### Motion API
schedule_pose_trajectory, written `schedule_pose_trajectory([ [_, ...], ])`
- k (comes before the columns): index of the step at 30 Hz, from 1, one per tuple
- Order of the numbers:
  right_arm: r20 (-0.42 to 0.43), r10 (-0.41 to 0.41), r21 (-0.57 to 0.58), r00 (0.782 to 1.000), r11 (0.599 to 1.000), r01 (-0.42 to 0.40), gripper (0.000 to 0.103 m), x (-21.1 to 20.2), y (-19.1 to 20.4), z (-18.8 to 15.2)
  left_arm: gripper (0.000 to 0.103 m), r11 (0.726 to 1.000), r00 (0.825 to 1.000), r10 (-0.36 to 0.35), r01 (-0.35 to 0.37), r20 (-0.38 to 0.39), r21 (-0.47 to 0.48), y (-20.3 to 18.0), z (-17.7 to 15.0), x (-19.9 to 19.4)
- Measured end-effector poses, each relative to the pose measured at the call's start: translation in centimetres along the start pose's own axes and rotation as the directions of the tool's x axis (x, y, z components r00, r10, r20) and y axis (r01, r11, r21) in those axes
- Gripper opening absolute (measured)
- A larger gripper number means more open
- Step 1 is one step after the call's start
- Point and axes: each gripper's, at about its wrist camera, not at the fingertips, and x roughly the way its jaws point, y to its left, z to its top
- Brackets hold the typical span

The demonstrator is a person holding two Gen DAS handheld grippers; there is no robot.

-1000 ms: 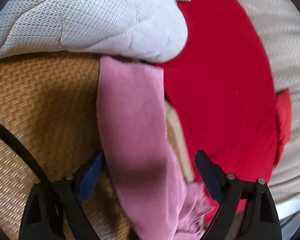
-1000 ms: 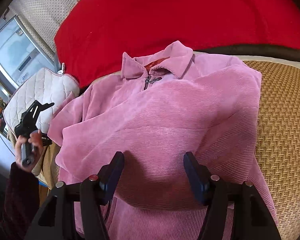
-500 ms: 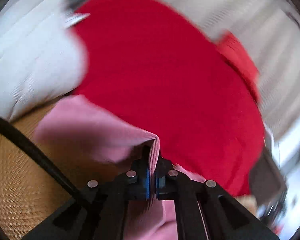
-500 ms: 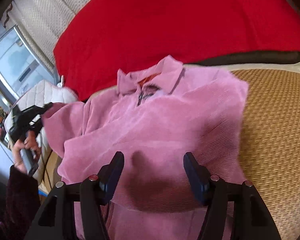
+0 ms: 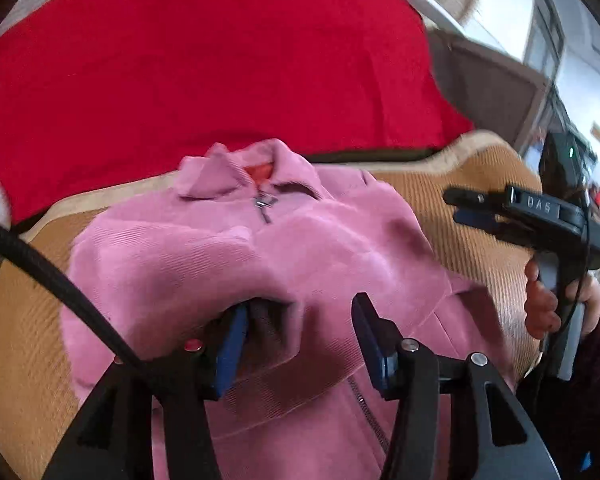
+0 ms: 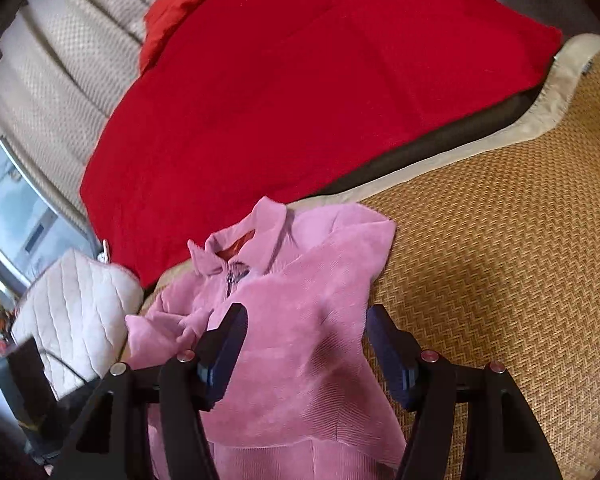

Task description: Fold large clothes

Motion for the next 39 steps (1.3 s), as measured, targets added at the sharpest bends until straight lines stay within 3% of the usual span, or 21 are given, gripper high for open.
schedule_pose_trajectory([
  [3,-0.013,0.013,0.003,1.0,1.0,-0.013,0.066,0.1,0.2,0.0,0.074,0.992,0.994,0.004,0.01,0.106,-0.129,3.1,-0.6,-2.8],
  [6,-0.034,0.018,-0.017,0.999,1.0,-0.019,0.066,0.6,1.2,-0.4,0.076,0.964,0.988,-0.014,0.054,0.151,-0.259,6.3,-0.3,-3.8],
  [8,-0.051,0.022,-0.04,0.998,0.999,-0.024,0.066,1.1,1.9,-0.8,0.076,0.929,0.987,-0.07,0.118,0.148,-0.352,8.3,-0.4,-3.2],
  [11,-0.06,0.015,-0.075,0.998,0.997,-0.019,0.066,1.5,2.7,-1.3,0.076,0.836,0.972,-0.187,0.234,0.142,-0.496,10.6,-1.1,-1.2],
  [15,-0.067,0.014,-0.079,0.998,0.997,-0.02,0.066,2.0,2.8,-1.5,0.076,0.699,0.962,-0.233,0.265,0.139,-0.664,13.0,-2.1,1.2],
  [16,-0.069,0.014,-0.076,0.998,0.997,-0.019,0.066,2.0,2.8,-1.6,0.076,0.683,0.959,-0.242,0.276,0.146,-0.676,13.2,-2.1,1.7],
  [19,-0.065,0.009,-0.085,0.998,0.996,-0.015,0.066,2.0,2.6,-1.6,0.07,0.685,0.963,-0.226,0.262,0.144,-0.679,13.0,-1.6,2.9],
  [21,-0.057,0.007,-0.089,0.998,0.996,-0.012,0.066,1.8,2.6,-1.6,0.018,0.702,0.965,-0.215,0.26,0.151,-0.663,12.5,-1.1,3.5],
  [22,-0.053,0.007,-0.089,0.999,0.996,-0.011,0.066,1.7,2.5,-1.6,0.01,0.715,0.967,-0.21,0.251,0.142,-0.653,12.1,-0.8,3.7],
  [26,-0.026,-0.004,-0.097,1.0,0.995,0.001,0.066,0.7,2.0,-1.5,0.006,0.769,0.975,-0.158,0.221,0.157,-0.6,11.2,0.0,2.3],
  [28,-0.021,-0.001,-0.089,1.0,0.996,-0.001,0.066,0.4,1.6,-1.4,0.021,0.786,0.976,-0.127,0.207,0.175,-0.582,11.4,0.3,0.2],
  [29,-0.019,0.001,-0.084,1.0,0.996,-0.003,0.066,0.1,1.3,-1.3,0.061,0.794,0.982,-0.097,0.175,0.162,-0.583,11.5,0.2,-0.7],
  [30,-0.018,-0.001,-0.083,1.0,0.997,0.0,0.066,0.0,1.0,-1.2,0.091,0.796,0.988,-0.051,0.127,0.144,-0.592,11.7,-0.1,-1.4],
  [32,-0.02,-0.004,-0.073,1.0,0.997,0.002,0.066,-0.1,0.7,-1.1,0.093,0.787,0.991,0.008,0.078,0.136,-0.612,12.1,-1.0,-2.0],
  [35,-0.038,0.011,-0.05,0.999,0.999,-0.012,0.066,0.0,0.5,-1.1,0.093,0.787,0.998,0.0,0.036,0.057,-0.616,12.7,-1.7,-1.1],
  [39,-0.041,0.012,-0.078,0.999,0.997,-0.015,0.066,0.3,1.4,-1.6,0.093,0.792,0.999,0.023,-0.002,0.026,-0.61,12.8,-2.4,1.8],
])
